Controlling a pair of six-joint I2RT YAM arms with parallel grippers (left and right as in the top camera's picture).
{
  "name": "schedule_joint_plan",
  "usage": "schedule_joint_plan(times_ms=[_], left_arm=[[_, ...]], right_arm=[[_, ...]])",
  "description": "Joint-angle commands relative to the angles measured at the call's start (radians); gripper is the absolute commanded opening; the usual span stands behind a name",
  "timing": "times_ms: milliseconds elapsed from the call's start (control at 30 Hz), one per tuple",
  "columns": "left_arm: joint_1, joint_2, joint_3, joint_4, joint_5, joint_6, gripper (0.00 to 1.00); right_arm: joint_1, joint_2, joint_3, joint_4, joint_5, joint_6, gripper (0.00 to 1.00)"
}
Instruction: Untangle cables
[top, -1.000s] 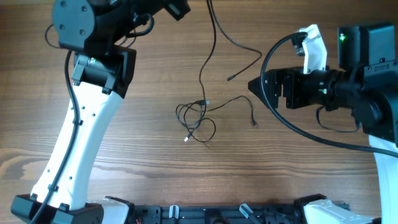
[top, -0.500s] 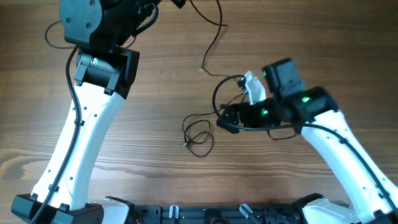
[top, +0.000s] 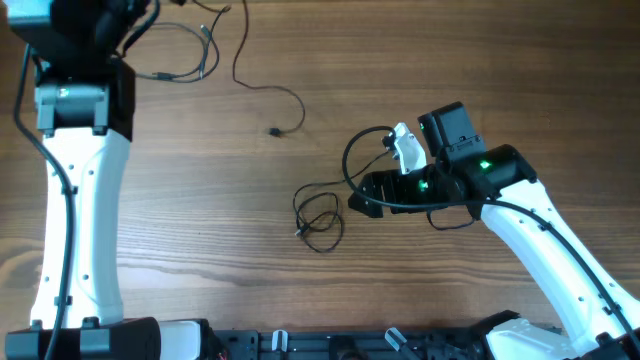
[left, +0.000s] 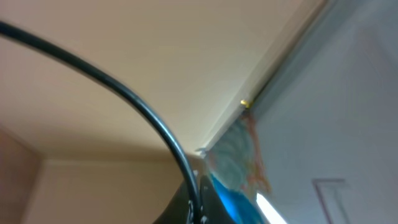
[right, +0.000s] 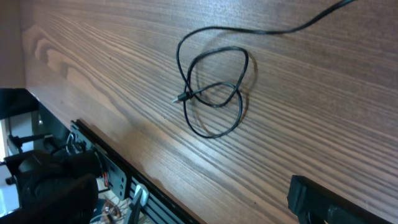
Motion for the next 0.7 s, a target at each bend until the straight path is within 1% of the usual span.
schedule_joint_plan(times_ms=[0,100,167,233,300,400,533,667], left_arm=[[0.097,-0.009,0.011,-0.202,0.106,0.219,0.04],[0.185,-0.005,0.011,-0.446,0.106,0.469,0.04],[0.255,-0.002,0.011,-0.568,0.087,0.607,0.04],[0.331,0.003,0.010,-0.711,0.005,0.684,0.04],[0.391,0.014,0.010,-0.805,-0.076,0.684,0.04],[0.478,0.036,0.010,-0.859,-0.140,0.685,0.04],[0.573,0.089,0.010,-0.863,-0.215,0.705,0.04],[0.666,0.168,0.010,-0.859,-0.316,0.699,0.04]], right_arm=[[0.003,-0.011,0.000,-0.006,-0.016,-0.011,1.00],[0.003,-0.011,0.000,-0.016,-0.016,-0.010,1.00],[0.003,-0.011,0.000,-0.016,-0.016,-0.010,1.00],[0.003,-0.011,0.000,-0.016,-0.016,-0.010,1.00],[0.003,-0.011,0.000,-0.013,-0.016,-0.009,1.00],[0.003,-0.011,0.000,-0.017,-0.016,-0.008,1.00],[0.003,-0.011,0.000,-0.018,-0.016,-0.008,1.00],[0.003,-0.011,0.000,-0.017,-0.016,-0.006,0.99]])
